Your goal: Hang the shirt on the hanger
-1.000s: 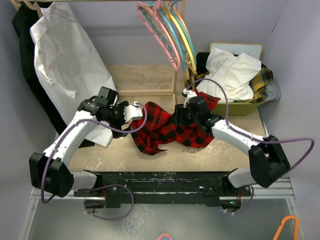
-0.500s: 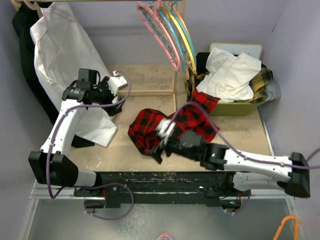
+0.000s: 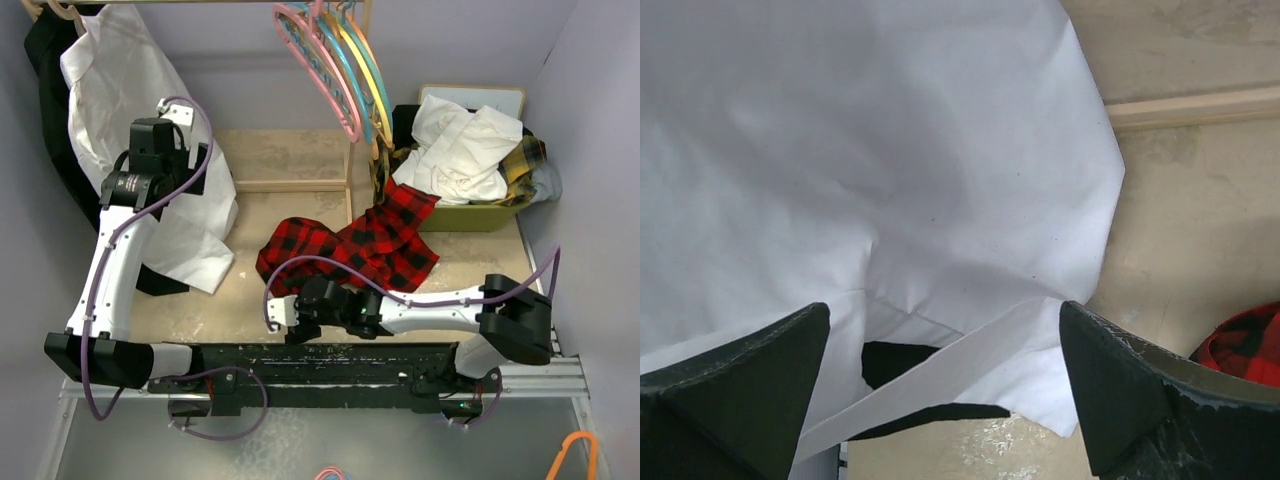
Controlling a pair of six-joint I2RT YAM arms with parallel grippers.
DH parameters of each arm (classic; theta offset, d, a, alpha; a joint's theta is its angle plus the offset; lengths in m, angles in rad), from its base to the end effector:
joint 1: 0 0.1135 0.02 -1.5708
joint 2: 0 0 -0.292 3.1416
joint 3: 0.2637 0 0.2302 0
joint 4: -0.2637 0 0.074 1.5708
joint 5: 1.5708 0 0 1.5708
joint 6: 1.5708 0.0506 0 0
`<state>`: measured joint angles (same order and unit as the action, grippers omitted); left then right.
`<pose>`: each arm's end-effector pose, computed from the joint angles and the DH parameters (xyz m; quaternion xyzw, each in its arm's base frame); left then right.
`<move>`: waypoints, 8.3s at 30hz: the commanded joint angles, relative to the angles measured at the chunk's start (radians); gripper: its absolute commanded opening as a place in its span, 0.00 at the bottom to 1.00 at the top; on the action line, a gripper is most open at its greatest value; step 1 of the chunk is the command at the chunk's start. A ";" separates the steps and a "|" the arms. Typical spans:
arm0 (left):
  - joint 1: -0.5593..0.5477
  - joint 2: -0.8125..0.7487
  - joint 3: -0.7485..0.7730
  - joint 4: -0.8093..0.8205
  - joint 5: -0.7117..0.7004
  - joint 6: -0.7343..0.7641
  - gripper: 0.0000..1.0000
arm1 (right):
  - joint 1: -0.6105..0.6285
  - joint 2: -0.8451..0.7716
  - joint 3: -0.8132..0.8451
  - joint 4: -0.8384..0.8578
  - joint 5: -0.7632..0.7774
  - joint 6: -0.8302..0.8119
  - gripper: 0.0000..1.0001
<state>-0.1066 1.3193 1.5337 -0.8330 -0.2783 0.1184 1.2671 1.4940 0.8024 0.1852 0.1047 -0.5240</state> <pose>0.2517 -0.0130 0.4311 0.0357 0.8818 0.1259 0.4532 0.0995 0.2997 0.2488 -0.6551 0.5586 0.1420 0.4885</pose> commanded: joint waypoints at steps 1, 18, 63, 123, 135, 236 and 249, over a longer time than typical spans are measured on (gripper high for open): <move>0.001 -0.036 0.000 0.034 -0.092 -0.084 0.99 | -0.055 0.021 0.058 0.042 -0.182 -0.180 0.95; 0.001 -0.045 -0.015 0.029 0.028 -0.016 0.99 | -0.154 0.206 0.113 0.028 -0.285 -0.231 0.66; -0.215 0.165 -0.119 0.084 1.315 0.751 0.88 | -0.541 -0.964 -0.666 0.858 0.091 0.825 0.00; 0.019 0.226 1.291 -0.521 0.809 0.648 0.00 | -0.542 -0.153 0.704 0.834 -0.514 0.770 0.00; 0.019 0.208 1.128 -0.475 0.739 0.602 0.00 | -0.542 -0.144 0.666 0.763 -0.453 0.852 0.00; 0.031 -0.017 0.070 0.003 0.247 0.012 0.99 | -0.569 0.223 1.428 -0.698 0.176 0.795 0.32; 0.031 -0.016 0.058 -0.004 0.274 0.031 0.99 | -0.570 0.194 1.382 -0.510 0.214 0.716 0.00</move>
<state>-0.0795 1.3201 1.6009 -0.8764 -0.0250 0.1272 0.7010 1.8019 2.2604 -0.5018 0.3038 0.2321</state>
